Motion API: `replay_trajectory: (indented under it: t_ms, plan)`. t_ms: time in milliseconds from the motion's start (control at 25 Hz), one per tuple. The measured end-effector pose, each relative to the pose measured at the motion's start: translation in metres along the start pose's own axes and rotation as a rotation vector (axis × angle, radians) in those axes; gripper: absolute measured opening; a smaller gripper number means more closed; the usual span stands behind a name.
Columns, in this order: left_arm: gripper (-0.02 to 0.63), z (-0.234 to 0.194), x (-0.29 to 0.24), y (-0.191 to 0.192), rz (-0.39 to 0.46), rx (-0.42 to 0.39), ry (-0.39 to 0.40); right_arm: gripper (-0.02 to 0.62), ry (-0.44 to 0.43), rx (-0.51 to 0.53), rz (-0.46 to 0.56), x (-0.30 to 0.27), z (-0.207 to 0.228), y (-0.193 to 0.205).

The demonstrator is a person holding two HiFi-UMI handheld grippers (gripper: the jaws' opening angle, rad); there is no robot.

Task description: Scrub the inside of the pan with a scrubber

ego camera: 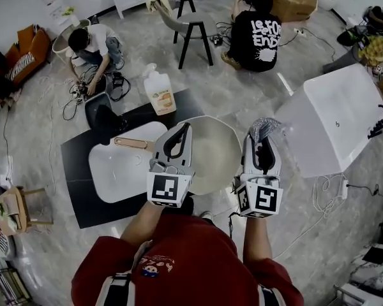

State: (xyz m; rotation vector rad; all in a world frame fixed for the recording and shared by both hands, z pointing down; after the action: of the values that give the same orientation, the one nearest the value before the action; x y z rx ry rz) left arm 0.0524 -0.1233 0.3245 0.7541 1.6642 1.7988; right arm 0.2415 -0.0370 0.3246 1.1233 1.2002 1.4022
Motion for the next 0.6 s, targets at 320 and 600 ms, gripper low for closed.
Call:
replay_trajectory:
  t_ms: [320,600]
  plan:
    - [0.006,-0.045,0.0,0.024,-0.031,0.037,-0.051,0.156,-0.059,-0.005,-0.115,-0.047,-0.033,0.045]
    - [0.006,-0.065,-0.002,0.049,-0.069,0.04,-0.059,0.156,-0.074,-0.009,-0.247,-0.07,-0.046,0.098]
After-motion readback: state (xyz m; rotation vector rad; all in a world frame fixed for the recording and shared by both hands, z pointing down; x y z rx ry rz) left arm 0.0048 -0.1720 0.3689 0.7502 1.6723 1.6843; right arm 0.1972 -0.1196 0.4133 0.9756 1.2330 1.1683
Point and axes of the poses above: the fingertips, and each gripper's own axes: x backward along the fingers, z to its right, y out of its underside, the point moved 5 cm from there along x, backward along the fingers, and after that the axes turned 2 degrees about -x, right-handed, at the moved point
